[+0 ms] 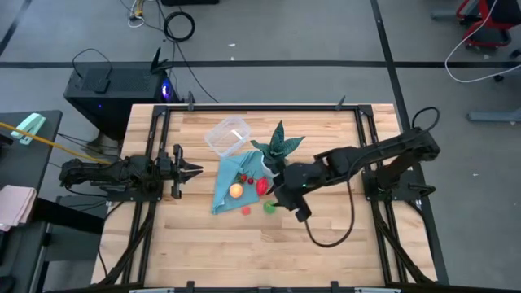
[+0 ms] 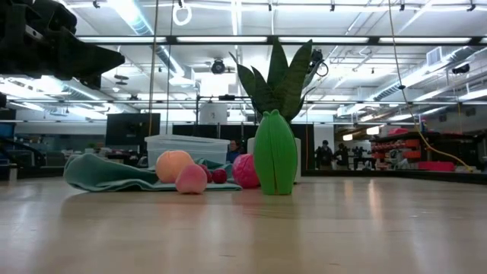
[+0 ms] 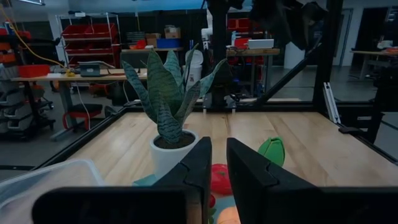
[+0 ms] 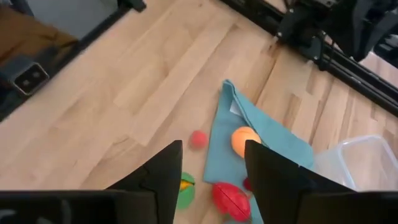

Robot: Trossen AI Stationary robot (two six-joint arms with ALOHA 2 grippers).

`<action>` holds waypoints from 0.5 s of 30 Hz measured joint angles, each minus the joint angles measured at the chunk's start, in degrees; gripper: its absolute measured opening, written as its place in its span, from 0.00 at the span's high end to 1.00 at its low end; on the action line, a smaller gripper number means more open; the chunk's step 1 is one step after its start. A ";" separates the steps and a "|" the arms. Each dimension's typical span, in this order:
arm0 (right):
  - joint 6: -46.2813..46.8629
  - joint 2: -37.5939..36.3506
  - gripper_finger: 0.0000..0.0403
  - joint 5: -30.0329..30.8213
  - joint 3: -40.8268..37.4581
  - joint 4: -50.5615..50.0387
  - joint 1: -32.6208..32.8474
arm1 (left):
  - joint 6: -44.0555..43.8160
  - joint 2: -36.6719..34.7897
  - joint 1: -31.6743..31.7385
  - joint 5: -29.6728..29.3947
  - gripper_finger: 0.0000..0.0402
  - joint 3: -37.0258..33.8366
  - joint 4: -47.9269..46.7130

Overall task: Pick and placing Produce into tupperware
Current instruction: Put the corn into the transparent bin

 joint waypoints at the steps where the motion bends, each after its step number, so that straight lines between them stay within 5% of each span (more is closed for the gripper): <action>1: -0.38 0.90 0.54 0.73 0.81 -0.09 0.00 | 0.01 0.01 0.00 0.00 0.87 -0.01 0.00; 7: -1.07 4.88 0.55 1.87 4.15 1.20 -0.18 | 0.01 0.00 0.00 0.02 0.87 -0.01 -0.07; 15: -15.17 8.90 0.55 1.89 4.15 0.00 0.63 | 0.01 0.00 0.00 0.02 0.86 0.00 -0.11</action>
